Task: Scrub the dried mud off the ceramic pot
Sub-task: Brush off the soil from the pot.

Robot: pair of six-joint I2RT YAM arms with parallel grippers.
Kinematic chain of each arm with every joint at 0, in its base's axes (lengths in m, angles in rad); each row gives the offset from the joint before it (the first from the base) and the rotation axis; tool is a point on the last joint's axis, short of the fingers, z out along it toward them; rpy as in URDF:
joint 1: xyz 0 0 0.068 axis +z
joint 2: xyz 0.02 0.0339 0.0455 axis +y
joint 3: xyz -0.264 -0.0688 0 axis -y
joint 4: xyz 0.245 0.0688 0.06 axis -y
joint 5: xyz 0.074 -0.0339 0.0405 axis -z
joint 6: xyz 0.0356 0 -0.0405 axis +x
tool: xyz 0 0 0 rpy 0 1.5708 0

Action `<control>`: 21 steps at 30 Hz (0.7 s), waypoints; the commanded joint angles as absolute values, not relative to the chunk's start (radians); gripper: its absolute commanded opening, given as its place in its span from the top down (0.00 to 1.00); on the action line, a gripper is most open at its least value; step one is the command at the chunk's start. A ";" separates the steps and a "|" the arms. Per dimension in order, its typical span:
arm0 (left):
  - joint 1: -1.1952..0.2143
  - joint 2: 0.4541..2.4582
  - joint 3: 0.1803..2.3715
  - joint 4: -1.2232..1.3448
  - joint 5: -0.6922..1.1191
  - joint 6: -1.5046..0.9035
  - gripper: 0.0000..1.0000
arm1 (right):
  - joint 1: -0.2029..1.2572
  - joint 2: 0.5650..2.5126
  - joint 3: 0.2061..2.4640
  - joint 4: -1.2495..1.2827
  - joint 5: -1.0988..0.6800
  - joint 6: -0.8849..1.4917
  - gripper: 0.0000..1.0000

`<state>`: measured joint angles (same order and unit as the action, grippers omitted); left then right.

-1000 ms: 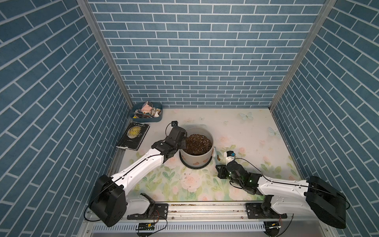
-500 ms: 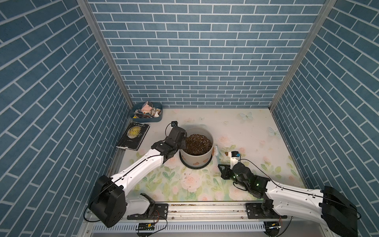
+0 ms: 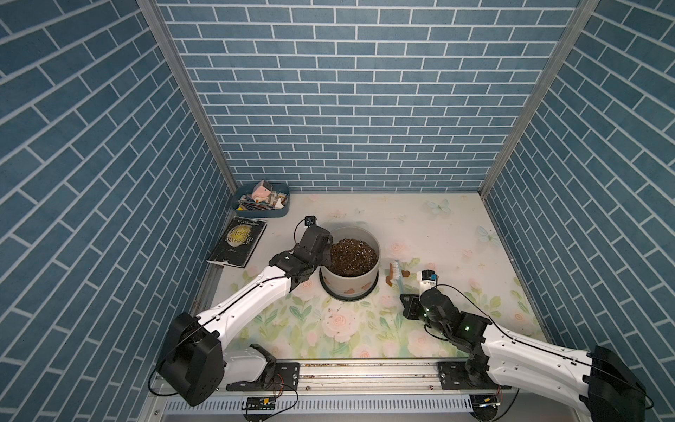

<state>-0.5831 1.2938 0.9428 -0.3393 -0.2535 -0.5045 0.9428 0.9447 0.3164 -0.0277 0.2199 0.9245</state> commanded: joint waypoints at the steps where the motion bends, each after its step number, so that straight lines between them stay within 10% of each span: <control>1: -0.588 1.271 0.931 -0.362 -0.260 -0.510 1.00 | 0.919 1.104 0.415 -0.232 0.214 0.823 1.00; 21: -0.586 1.288 0.979 -0.363 -0.273 -0.500 0.87 | 0.940 1.064 0.604 -0.358 0.340 0.732 1.00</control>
<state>-0.5831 1.2942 0.9455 -0.3435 -0.2581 -0.5034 0.9371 1.0512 0.5774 -0.3325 0.3088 0.7757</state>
